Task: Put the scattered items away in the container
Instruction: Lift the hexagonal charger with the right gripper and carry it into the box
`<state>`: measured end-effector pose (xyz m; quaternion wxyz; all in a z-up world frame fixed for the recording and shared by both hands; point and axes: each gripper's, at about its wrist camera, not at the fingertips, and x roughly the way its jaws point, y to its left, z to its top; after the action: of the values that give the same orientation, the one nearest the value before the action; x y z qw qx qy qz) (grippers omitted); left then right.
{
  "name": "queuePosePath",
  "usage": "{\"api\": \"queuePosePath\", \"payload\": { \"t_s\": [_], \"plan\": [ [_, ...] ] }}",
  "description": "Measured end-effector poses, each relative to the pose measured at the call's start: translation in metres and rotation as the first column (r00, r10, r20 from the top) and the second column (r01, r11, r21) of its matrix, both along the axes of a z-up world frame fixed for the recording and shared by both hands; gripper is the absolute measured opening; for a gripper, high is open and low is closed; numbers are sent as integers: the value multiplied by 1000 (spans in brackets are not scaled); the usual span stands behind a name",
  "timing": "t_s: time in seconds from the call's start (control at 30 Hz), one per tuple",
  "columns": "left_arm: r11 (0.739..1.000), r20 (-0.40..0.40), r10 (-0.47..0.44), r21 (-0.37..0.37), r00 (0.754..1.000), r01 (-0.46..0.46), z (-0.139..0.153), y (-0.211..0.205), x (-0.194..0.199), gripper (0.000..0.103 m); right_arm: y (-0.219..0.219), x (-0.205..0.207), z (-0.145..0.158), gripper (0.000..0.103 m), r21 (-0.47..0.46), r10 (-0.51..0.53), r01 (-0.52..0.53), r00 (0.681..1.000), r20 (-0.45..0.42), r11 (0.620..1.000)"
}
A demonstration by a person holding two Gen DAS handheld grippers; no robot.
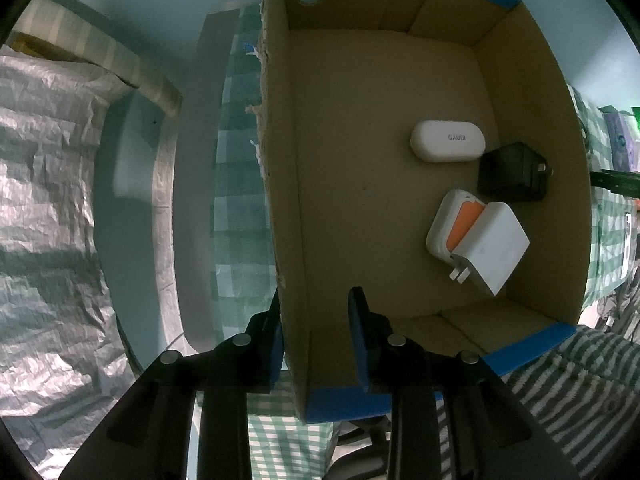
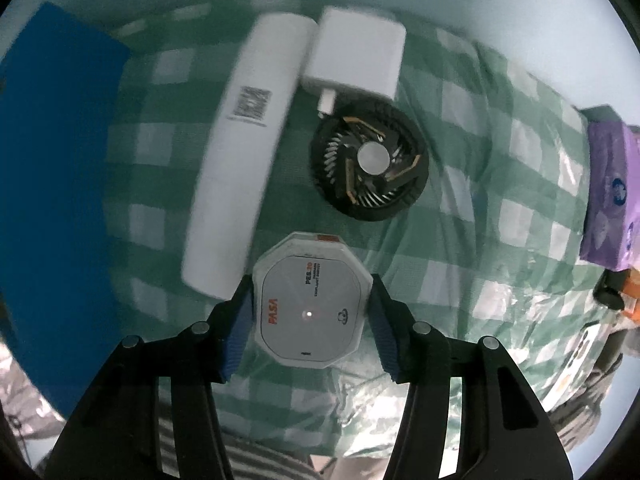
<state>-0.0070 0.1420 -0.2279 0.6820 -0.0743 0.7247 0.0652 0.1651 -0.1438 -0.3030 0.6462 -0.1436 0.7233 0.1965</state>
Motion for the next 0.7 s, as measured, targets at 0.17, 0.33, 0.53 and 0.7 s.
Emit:
{"api": "queuePosePath", "payload": {
  "t_s": [0.17,0.33,0.53,0.7],
  "plan": [
    [1000,0,-1,0,1000,1,0,-1,1,28,6,-6,33,54,18,49,-50,998,30,999],
    [1000,3,0,-1,1000,0,0,-2,2,28,20,-14,66,54,54,93,-96,994,64,994],
    [1000,3,-1,0,1000,1,1,-2,2,28,50,-27,106,54,107,170,-182,979,112,977],
    [1000,6,3,3,1000,-3,1,-3,1,28,87,-29,120,55,135,252,-270,958,138,953]
  ]
}}
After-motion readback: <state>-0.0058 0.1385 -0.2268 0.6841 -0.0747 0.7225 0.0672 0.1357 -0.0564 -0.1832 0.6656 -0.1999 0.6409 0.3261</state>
